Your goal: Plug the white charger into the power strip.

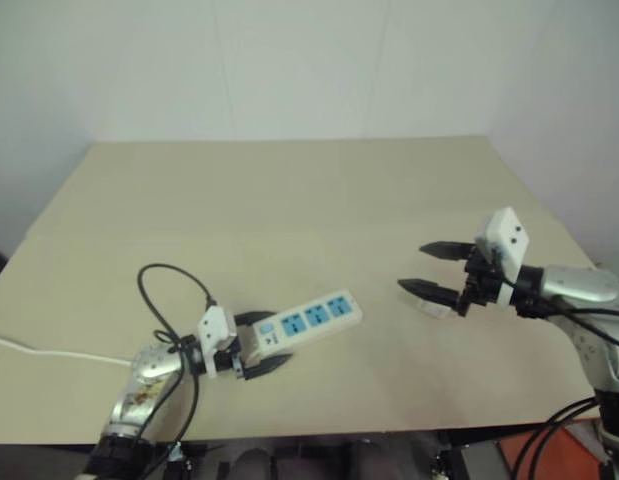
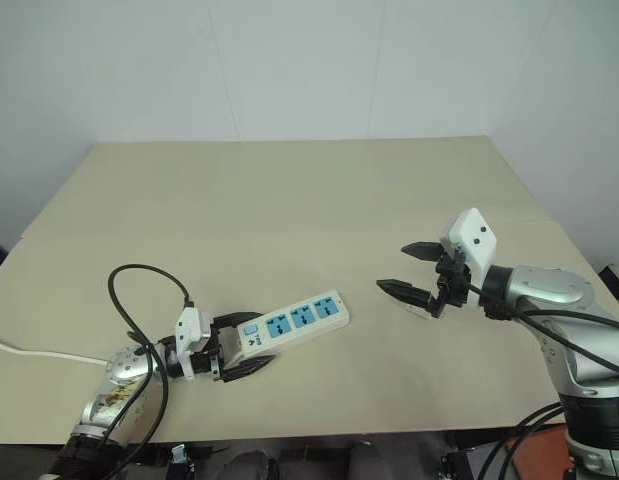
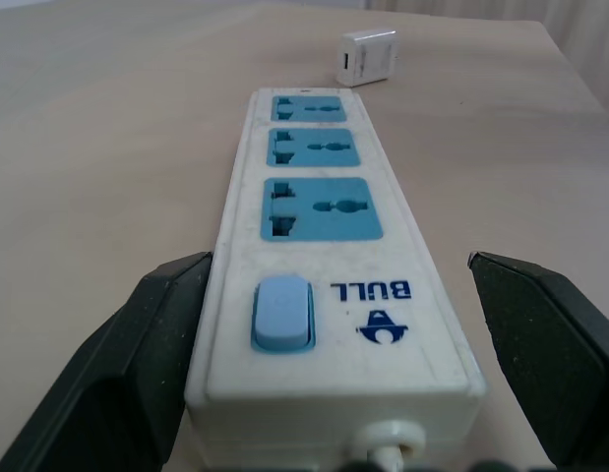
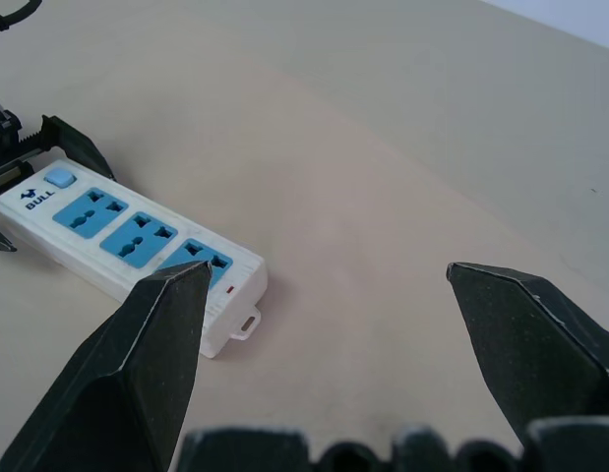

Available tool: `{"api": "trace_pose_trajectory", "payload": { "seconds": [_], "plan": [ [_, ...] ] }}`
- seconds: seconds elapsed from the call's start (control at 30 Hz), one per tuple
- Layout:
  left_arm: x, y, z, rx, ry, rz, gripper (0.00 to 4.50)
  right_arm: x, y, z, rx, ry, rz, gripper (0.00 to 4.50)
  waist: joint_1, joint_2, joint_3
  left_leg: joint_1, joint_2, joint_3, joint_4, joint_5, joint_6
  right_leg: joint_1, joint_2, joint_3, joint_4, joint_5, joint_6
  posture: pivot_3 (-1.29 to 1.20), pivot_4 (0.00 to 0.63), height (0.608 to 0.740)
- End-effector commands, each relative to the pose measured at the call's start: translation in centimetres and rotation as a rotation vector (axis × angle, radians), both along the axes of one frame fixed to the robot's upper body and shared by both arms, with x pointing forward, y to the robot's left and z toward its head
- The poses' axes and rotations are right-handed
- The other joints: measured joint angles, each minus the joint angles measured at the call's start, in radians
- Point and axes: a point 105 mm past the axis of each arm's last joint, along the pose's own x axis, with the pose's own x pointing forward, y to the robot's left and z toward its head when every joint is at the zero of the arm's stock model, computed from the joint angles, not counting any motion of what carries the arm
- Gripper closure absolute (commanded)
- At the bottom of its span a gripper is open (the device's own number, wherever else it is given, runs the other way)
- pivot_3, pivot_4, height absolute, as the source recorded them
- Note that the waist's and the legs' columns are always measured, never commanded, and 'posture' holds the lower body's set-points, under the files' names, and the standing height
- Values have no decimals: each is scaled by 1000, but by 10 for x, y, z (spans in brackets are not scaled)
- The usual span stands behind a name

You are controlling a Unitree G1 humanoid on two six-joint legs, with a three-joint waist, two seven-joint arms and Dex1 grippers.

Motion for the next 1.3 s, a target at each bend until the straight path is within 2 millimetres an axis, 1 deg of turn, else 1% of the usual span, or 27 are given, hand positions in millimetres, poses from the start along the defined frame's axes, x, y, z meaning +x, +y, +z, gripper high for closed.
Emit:
{"api": "trace_pose_trajectory", "payload": {
  "seconds": [0.03,0.27,0.37,0.43,0.47,0.5,0.53,0.6,0.73,0.8,0.93,1.03,1.13,1.2,1.3],
  "plan": [
    [-1,-5,-6,10,8,-1,18,-2,5,10,8,-37,25,0,0,0,0,0,0,0,0,0,0,0,0,0,0,0,0,0,150,740],
    [5,-14,-28,45,25,29,18,-2,6,13,5,-46,26,0,16,3,-2,2,-1,0,0,0,0,2,-1,0,0,0,0,0,150,740],
    [7,-17,-33,40,32,20,587,-2,6,14,5,-49,27,0,25,8,-5,4,-1,0,0,0,0,5,-1,0,0,0,0,0,150,740],
    [7,-19,-37,23,53,7,1175,-1,7,15,5,-51,28,0,25,9,-6,7,-1,0,0,0,0,9,-1,-1,-1,0,0,0,150,740],
    [7,-21,-37,18,63,-12,1232,-1,7,15,5,-52,30,0,25,11,-7,11,-1,0,0,0,0,13,-1,-1,-2,0,1,0,150,740],
    [7,-22,-38,16,68,-25,1230,-1,8,16,4,-53,31,0,24,12,-7,15,-1,0,-1,0,0,18,-1,-1,-3,-1,2,0,150,740],
    [6,-24,-38,18,73,-52,1230,-1,8,17,4,-54,32,0,24,13,-8,16,-1,0,-1,0,1,19,-1,-2,-4,-4,7,0,150,740],
    [5,-24,-37,31,87,-107,1230,0,7,18,3,-55,33,0,25,13,-9,16,-1,0,-1,0,1,19,-1,-1,-4,-6,9,0,150,740],
    [5,-20,-34,87,91,-184,1230,2,5,19,-2,-53,33,0,23,13,-9,15,-1,0,-1,0,1,19,-1,-1,-4,-6,9,0,150,740],
    [9,-18,-30,99,77,-208,1230,4,2,20,-18,-46,34,0,23,13,-9,15,-1,0,-1,-1,1,19,-1,-1,-4,-3,4,0,150,740],
    [11,-17,-23,125,47,-276,1230,7,-2,21,-58,-12,45,0,21,12,-9,14,-1,0,-1,-1,1,18,-1,-2,-5,-2,2,0,150,740],
    [8,-20,-24,137,37,-332,1230,18,-5,24,-120,88,-41,0,16,12,-9,14,-1,0,-1,-1,2,17,-1,-1,-5,-2,2,0,150,740],
    [7,-26,-25,123,25,-346,1230,37,-11,21,-203,215,-221,0,9,13,-9,13,-1,0,-2,-1,2,16,-1,-1,-5,-2,1,0,150,740],
    [7,-29,-26,118,24,-354,1230,41,-10,20,-217,291,-267,0,11,12,-9,13,-1,0,-2,-1,2,16,-1,-1,-5,-2,1,0,150,740],
    [6,-34,-27,109,22,-370,1230,41,-4,17,-284,410,-302,0,18,13,-9,10,-1,-1,-3,-1,2,14,-2,-2,-6,-2,1,0,150,740]
  ]
}}
